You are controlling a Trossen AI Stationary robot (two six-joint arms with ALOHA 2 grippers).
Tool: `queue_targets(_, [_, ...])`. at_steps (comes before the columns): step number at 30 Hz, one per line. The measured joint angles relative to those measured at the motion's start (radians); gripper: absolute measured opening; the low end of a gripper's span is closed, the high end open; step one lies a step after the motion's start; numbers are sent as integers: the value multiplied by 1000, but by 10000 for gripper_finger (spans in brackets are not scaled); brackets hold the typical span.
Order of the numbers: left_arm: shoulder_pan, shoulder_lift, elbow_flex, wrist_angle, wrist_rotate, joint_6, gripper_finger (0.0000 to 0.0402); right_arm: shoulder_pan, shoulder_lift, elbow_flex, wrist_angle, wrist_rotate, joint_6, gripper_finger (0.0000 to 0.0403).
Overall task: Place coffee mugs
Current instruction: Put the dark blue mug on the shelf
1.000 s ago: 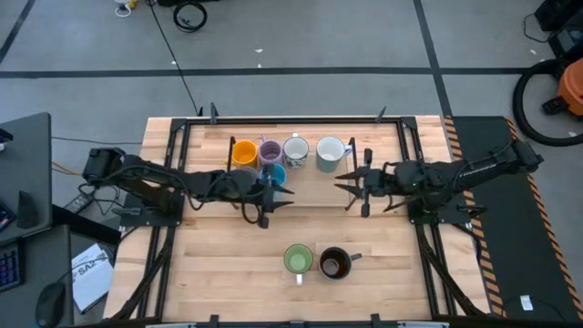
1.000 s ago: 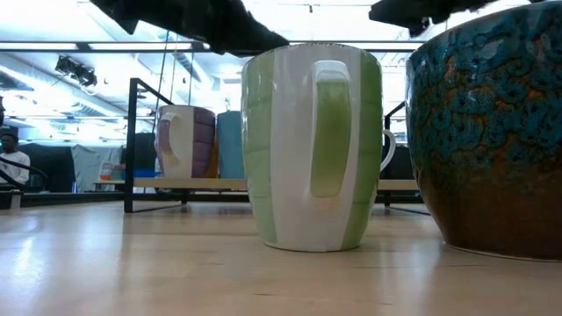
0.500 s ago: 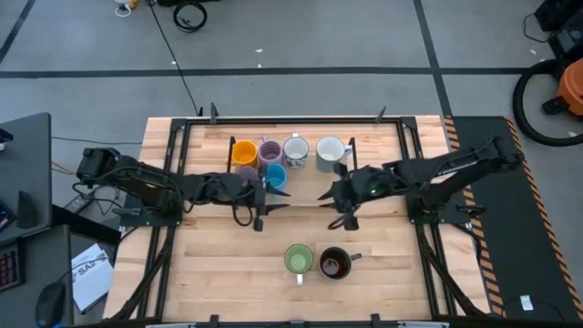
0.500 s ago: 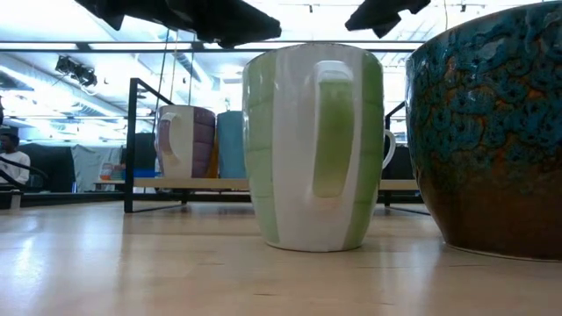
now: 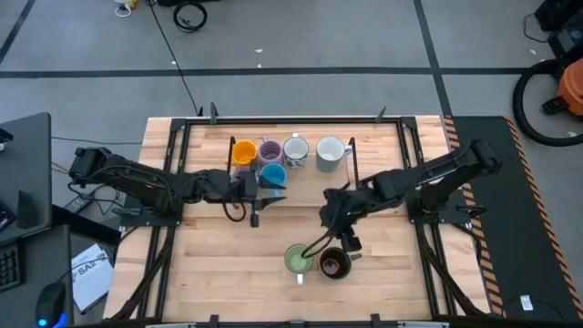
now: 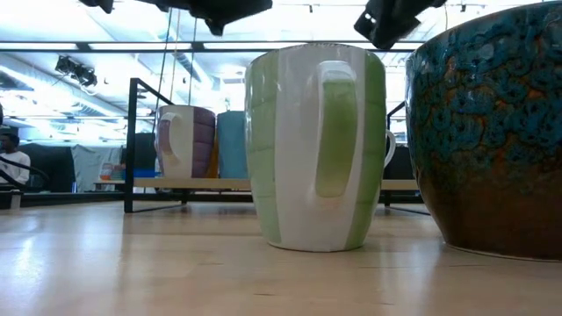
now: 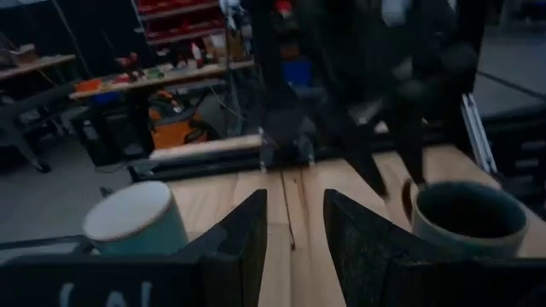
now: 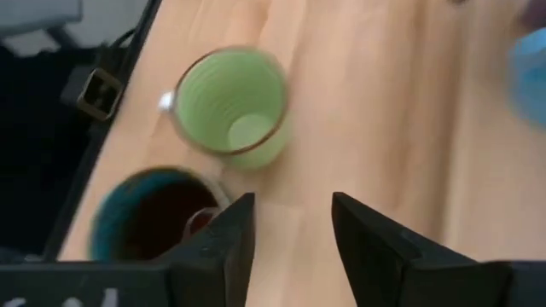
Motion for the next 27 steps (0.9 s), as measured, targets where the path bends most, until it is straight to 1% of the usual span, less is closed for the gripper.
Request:
queue_targets(3, [0,-24,0,0,-3,-14,123,19,53,33,-59,-42,16,170])
queue_targets(8, [0,-39,0,6,-8,-52,123,34,134,79,-146,-90,73,171])
queue_targets(18, [0,-56,0,6,-77,-58,123,39,253,181,-311,-133,147,169])
queue_targets(23, [0,-90,0,8,-80,-69,123,45,304,213,-349,-155,150,169])
queue_targets(27, [0,-126,0,-2,-80,-69,123,44,305,215,-342,-159,151,169])
